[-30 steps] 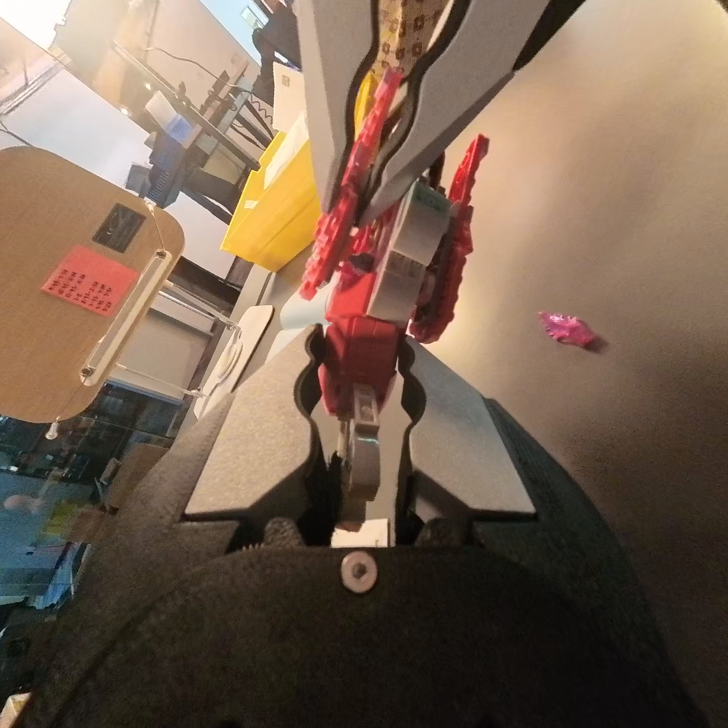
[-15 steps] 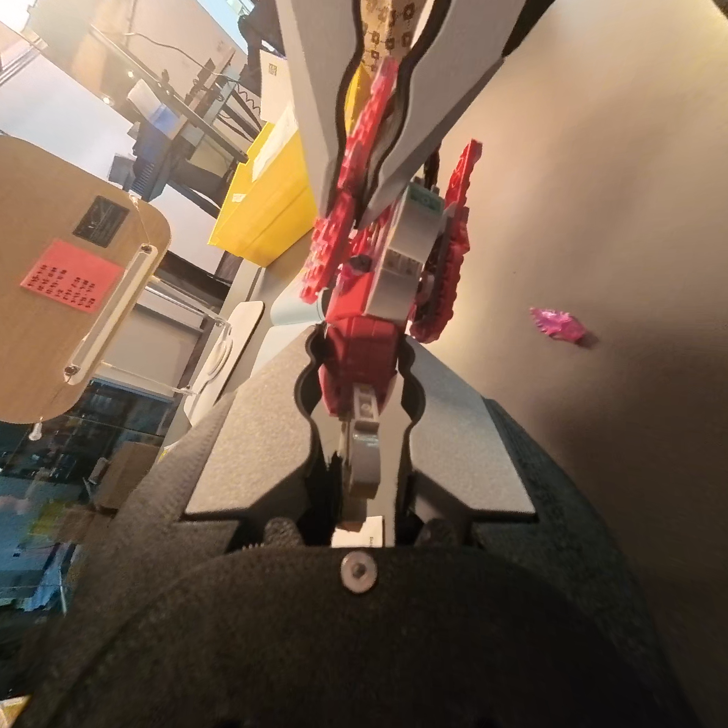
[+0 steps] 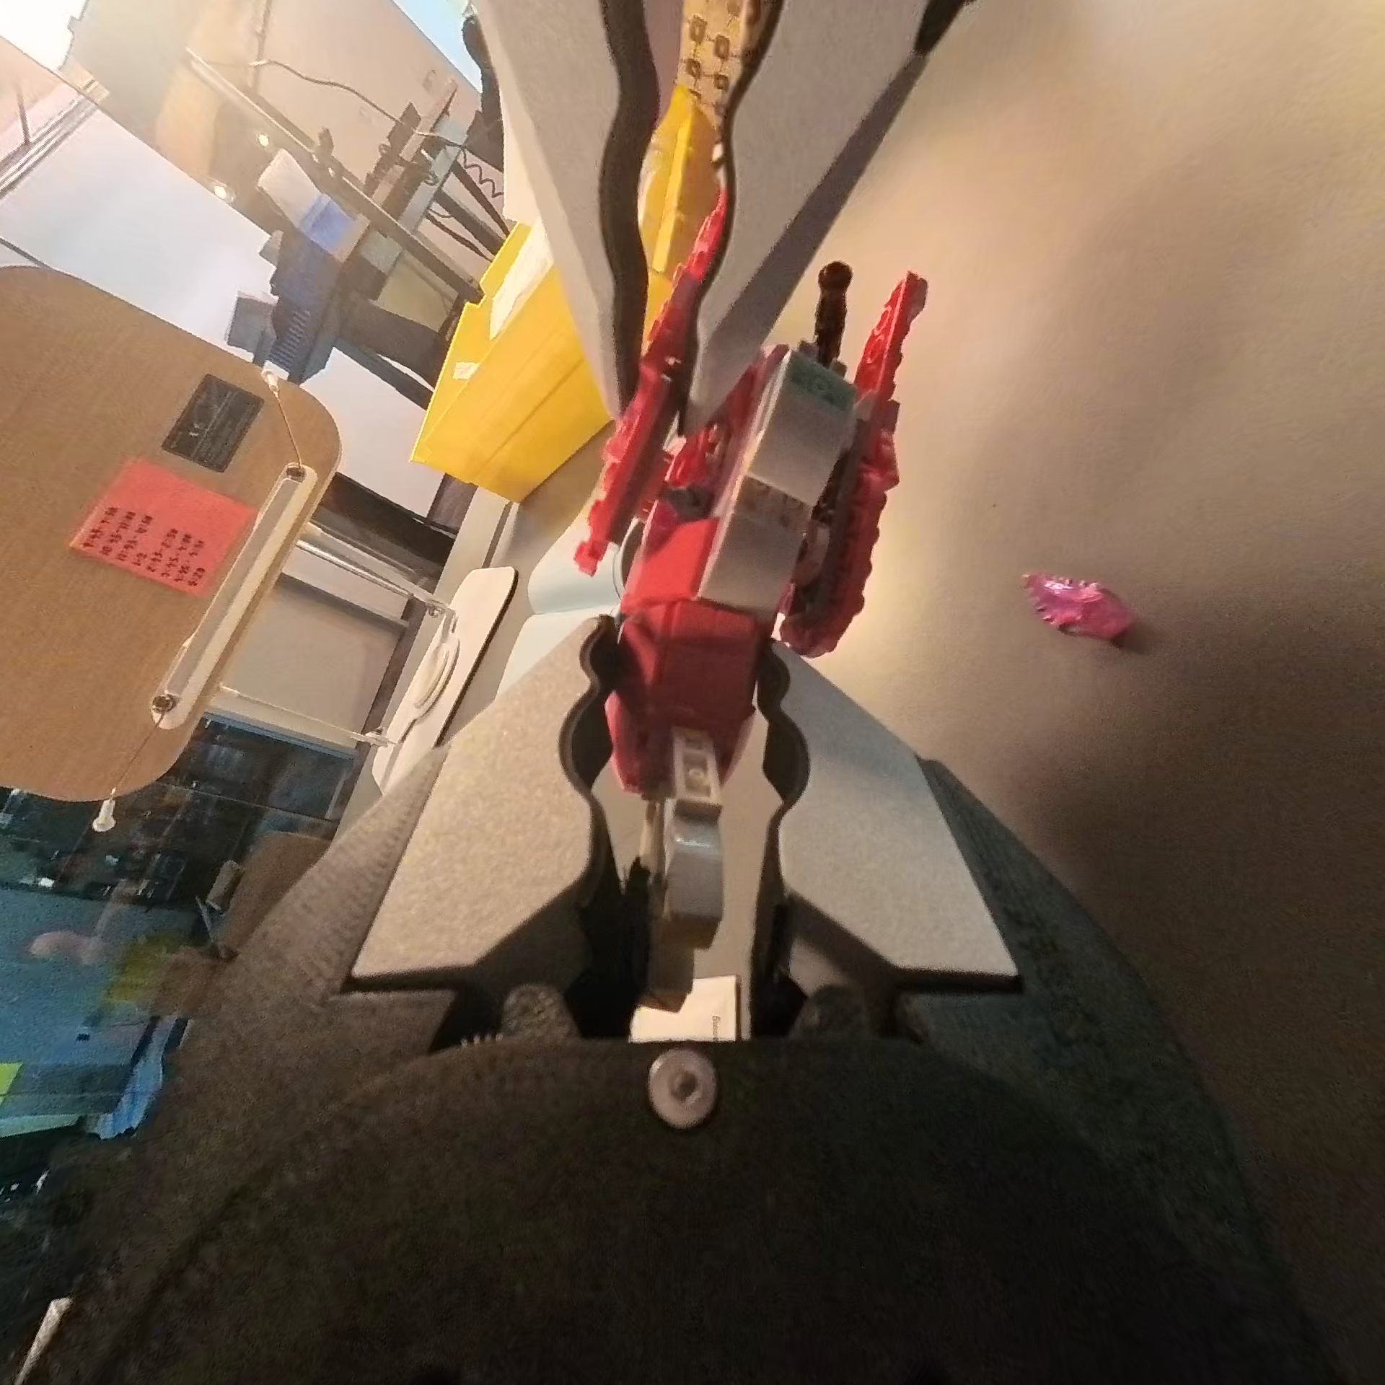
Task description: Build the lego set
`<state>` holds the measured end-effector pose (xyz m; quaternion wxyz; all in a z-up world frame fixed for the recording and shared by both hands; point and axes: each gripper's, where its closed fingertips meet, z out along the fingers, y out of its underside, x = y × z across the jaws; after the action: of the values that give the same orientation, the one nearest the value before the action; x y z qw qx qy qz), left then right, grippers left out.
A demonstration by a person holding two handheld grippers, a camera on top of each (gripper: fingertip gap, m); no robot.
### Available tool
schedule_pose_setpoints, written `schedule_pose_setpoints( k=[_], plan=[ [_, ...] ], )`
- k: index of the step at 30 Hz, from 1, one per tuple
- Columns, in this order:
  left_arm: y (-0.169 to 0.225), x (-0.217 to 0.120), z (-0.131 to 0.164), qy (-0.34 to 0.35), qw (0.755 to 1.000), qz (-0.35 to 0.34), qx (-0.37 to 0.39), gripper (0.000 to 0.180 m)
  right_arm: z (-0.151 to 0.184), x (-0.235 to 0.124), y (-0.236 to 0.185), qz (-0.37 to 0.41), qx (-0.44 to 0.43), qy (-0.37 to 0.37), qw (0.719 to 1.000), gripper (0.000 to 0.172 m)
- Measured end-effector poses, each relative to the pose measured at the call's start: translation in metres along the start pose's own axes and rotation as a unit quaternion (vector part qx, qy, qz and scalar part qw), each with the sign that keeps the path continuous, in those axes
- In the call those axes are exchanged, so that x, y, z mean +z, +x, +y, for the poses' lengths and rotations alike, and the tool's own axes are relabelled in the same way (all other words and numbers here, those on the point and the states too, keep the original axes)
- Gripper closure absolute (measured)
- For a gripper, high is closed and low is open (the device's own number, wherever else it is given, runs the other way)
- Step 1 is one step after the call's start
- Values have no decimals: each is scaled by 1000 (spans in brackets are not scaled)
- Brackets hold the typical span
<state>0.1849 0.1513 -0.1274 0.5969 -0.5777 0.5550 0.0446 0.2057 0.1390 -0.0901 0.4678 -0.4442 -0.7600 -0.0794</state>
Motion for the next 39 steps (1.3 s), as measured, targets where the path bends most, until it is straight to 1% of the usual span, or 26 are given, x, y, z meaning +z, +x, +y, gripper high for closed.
schedule_pose_setpoints(
  k=[3,7,8,9,13,16,20,26,36,39],
  plan=[
    [1,0,1,-2,1000,1,-3,145,-1,0,-1,16,-48,-3,999,164],
    [0,1,0,-2,1000,4,-10,145,-5,0,-1,56,-140,-5,989,164],
    [1,1,1,-4,1000,5,-8,145,-5,0,-2,60,-146,-5,987,164],
    [1,1,2,-5,1000,4,-3,145,-5,1,-2,57,-135,-3,989,164],
    [-3,-1,-1,-3,999,-17,37,145,-6,-1,3,37,-40,17,998,164],
    [-8,-4,-4,7,998,-30,46,145,-8,-5,7,29,7,38,999,163],
    [-9,-6,-7,17,997,-37,60,145,-6,-5,7,19,17,37,999,158],
    [-9,-6,-6,15,997,-37,63,145,-6,-6,5,-2,14,36,999,157],
    [-4,-3,-4,6,998,-27,64,144,-10,-7,-5,-98,71,49,991,152],
    [-3,-3,-4,5,997,-25,66,144,-10,-7,-6,-116,81,43,989,149]
  ],
)
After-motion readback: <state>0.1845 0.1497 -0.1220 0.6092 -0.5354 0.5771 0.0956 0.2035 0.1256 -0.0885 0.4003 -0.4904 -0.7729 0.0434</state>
